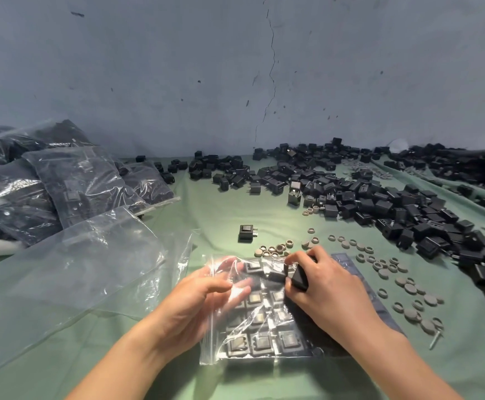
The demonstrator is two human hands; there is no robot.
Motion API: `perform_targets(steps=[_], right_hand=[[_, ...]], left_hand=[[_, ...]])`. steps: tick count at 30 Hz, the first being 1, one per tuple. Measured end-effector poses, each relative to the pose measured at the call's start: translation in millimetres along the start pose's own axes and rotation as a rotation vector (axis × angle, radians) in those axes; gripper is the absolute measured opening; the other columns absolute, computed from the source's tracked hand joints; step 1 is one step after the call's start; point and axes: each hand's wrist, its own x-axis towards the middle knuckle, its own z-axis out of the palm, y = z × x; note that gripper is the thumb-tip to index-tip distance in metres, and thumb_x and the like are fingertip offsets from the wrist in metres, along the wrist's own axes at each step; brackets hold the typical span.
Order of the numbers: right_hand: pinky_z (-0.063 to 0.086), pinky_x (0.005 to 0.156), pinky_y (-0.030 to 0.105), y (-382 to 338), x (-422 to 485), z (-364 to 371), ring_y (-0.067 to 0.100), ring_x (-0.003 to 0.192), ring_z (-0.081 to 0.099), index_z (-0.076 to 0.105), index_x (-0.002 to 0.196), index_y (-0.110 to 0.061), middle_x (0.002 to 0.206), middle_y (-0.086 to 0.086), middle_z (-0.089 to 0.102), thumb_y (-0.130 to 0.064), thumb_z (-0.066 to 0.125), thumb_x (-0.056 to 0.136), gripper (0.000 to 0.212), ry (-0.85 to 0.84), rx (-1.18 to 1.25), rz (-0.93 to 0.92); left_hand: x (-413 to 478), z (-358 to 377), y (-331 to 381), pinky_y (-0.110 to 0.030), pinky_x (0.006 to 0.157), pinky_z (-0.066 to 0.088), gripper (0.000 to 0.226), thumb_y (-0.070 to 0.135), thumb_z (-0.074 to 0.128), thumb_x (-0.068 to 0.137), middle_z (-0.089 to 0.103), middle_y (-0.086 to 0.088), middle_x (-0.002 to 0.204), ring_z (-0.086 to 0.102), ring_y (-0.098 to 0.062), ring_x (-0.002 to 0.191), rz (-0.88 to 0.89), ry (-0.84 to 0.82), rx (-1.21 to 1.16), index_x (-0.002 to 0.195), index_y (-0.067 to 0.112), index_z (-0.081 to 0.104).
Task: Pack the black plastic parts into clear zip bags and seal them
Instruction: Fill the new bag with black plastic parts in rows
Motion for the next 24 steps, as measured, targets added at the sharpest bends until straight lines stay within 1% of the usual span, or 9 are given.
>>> perform_targets(steps=[2, 3, 6, 9, 11, 15, 19, 21, 24], right_hand=[[0.055, 0.072, 0.027, -0.8, 0.3, 1.1, 0.010, 0.094, 0.057, 0.048, 0.124, -0.039, 0.115, -0.011, 0.046, -0.055, 0.061, 0.090, 0.040, 0.027, 0.010, -0.004], [0.054, 0.071, 0.027, -0.7, 0.1, 1.4, 0.010, 0.090, 0.054, 0.049, 0.124, -0.038, 0.115, -0.011, 0.047, -0.054, 0.062, 0.090, 0.040, 0.040, 0.018, -0.005], [0.051, 0.066, 0.023, 0.9, -0.8, 1.5, 0.007, 0.082, 0.047, 0.052, 0.124, -0.036, 0.112, -0.011, 0.047, -0.052, 0.062, 0.090, 0.038, 0.063, 0.037, -0.012], [0.049, 0.064, 0.021, 2.7, -2.4, 1.0, 0.006, 0.079, 0.050, 0.054, 0.121, -0.037, 0.110, -0.013, 0.048, -0.052, 0.062, 0.090, 0.035, 0.073, 0.075, -0.028], [0.049, 0.063, 0.021, 3.4, -3.1, 0.6, 0.006, 0.078, 0.052, 0.053, 0.120, -0.039, 0.110, -0.015, 0.048, -0.053, 0.060, 0.090, 0.034, 0.074, 0.097, -0.022], [0.045, 0.062, 0.021, 3.0, -4.6, 1.3, 0.007, 0.079, 0.056, 0.052, 0.118, -0.041, 0.111, -0.016, 0.048, -0.054, 0.059, 0.090, 0.032, 0.063, 0.109, -0.028], [0.044, 0.062, 0.021, 2.2, -4.5, -0.4, 0.007, 0.078, 0.054, 0.052, 0.118, -0.041, 0.109, -0.015, 0.048, -0.053, 0.061, 0.089, 0.033, 0.051, 0.106, -0.043], [0.042, 0.060, 0.021, 1.7, -4.9, -0.6, 0.006, 0.076, 0.050, 0.053, 0.117, -0.040, 0.107, -0.015, 0.047, -0.053, 0.063, 0.088, 0.033, 0.042, 0.102, -0.047], [0.042, 0.059, 0.021, 0.9, -5.2, -1.2, 0.006, 0.074, 0.049, 0.054, 0.117, -0.040, 0.106, -0.015, 0.047, -0.053, 0.061, 0.089, 0.032, 0.045, 0.093, -0.056]], left_hand=[[2.3, -0.9, 0.1, -0.052, 0.085, 0.056, 0.065, -0.023, 0.042, 0.080, 0.060, -0.018, 0.135, 0.064, -0.042, 0.112, -0.017, -0.027, -0.033, 0.133, 0.013, 0.051], [3.3, -1.4, 0.2, -0.051, 0.085, 0.057, 0.067, -0.023, 0.041, 0.079, 0.060, -0.018, 0.135, 0.064, -0.043, 0.113, -0.026, -0.037, -0.033, 0.133, 0.014, 0.051], [4.6, -4.0, 1.6, -0.053, 0.085, 0.055, 0.062, -0.022, 0.039, 0.084, 0.062, -0.024, 0.129, 0.064, -0.045, 0.111, -0.046, -0.065, 0.006, 0.134, 0.013, 0.049], [0.1, -3.3, 2.2, -0.052, 0.088, 0.054, 0.056, -0.019, 0.034, 0.090, 0.062, -0.032, 0.123, 0.063, -0.046, 0.113, -0.065, -0.140, 0.010, 0.136, 0.013, 0.043], [-2.9, -1.0, 2.3, -0.050, 0.088, 0.056, 0.057, -0.017, 0.040, 0.086, 0.062, -0.034, 0.121, 0.063, -0.046, 0.112, -0.062, -0.164, 0.004, 0.135, 0.012, 0.043], [-5.1, 2.0, 0.9, -0.049, 0.092, 0.054, 0.054, -0.011, 0.054, 0.083, 0.063, -0.034, 0.120, 0.063, -0.045, 0.113, -0.041, -0.119, 0.020, 0.134, 0.008, 0.047], [-2.8, 4.9, -0.3, -0.047, 0.090, 0.056, 0.066, -0.018, 0.056, 0.076, 0.060, -0.037, 0.122, 0.063, -0.045, 0.113, -0.045, -0.115, -0.053, 0.135, 0.009, 0.044], [-0.3, 7.1, -2.2, -0.046, 0.096, 0.054, 0.070, -0.018, 0.055, 0.074, 0.058, -0.035, 0.126, 0.061, -0.044, 0.117, -0.064, -0.130, -0.096, 0.136, 0.012, 0.044], [2.5, 9.2, -3.3, -0.047, 0.104, 0.049, 0.062, -0.015, 0.050, 0.081, 0.058, -0.032, 0.129, 0.061, -0.040, 0.119, -0.064, -0.106, -0.122, 0.137, 0.011, 0.046]])
